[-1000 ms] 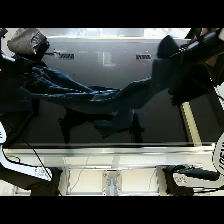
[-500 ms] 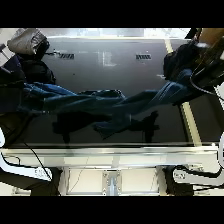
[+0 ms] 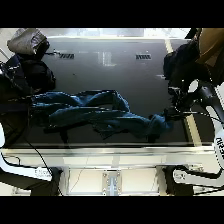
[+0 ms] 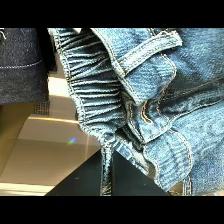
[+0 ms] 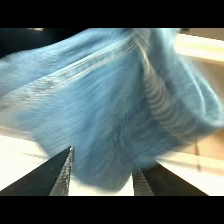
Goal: Fold the clothes and pants, and hang the long-sleeved shirts on hangers.
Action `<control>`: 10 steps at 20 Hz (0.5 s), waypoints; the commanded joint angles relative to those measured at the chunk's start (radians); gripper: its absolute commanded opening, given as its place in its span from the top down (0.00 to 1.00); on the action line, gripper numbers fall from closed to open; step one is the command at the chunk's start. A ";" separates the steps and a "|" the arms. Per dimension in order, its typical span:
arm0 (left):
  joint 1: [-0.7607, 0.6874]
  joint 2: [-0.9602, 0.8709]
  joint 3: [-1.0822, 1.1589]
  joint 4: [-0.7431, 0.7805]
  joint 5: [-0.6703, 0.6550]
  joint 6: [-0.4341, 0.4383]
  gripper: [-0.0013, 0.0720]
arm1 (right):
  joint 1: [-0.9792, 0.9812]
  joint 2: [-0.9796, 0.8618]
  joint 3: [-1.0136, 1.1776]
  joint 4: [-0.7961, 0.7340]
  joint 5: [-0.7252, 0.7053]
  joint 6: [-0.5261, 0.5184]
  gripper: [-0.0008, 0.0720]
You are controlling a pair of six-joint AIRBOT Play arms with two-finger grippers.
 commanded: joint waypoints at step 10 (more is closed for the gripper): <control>-0.003 0.002 -0.019 -0.067 0.017 0.000 0.95 | 0.346 -0.156 0.270 0.400 -0.503 -0.104 0.10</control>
